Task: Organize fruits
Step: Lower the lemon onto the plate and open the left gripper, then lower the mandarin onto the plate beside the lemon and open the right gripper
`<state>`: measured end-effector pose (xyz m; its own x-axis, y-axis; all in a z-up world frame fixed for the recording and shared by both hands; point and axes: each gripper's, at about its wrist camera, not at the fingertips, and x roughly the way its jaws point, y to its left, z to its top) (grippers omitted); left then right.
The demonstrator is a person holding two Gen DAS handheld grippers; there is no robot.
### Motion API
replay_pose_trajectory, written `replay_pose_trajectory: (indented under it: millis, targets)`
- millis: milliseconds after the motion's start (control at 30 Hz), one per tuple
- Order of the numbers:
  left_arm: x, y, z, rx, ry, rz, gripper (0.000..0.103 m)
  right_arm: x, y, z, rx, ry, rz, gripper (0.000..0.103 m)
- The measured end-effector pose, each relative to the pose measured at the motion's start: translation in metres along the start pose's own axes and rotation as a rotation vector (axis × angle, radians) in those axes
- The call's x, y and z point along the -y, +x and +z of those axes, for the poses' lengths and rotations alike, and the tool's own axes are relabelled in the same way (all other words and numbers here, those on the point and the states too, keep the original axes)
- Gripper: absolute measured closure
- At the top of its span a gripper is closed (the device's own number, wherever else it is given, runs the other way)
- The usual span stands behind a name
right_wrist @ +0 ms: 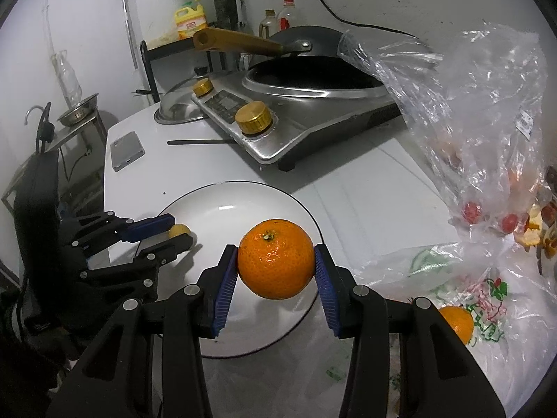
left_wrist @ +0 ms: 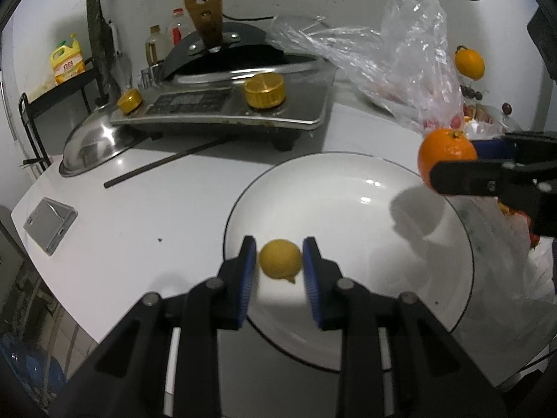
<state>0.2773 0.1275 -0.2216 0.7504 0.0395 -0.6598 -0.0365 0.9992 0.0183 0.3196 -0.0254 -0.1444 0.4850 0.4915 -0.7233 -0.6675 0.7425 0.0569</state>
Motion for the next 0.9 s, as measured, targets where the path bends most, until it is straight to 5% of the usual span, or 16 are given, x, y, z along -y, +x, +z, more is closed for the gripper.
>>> replay_pose_trajectory:
  millis: [733, 900]
  targets:
    - [-0.045, -0.028, 0.000, 0.078, -0.100, -0.014, 0.066, -0.035, 0.054, 0.026, -0.039, -0.021, 0.066, 0.057]
    - [-0.056, -0.026, -0.003, 0.080, -0.135, -0.014, 0.049, -0.040, 0.067, 0.030, -0.059, -0.003, 0.078, 0.057]
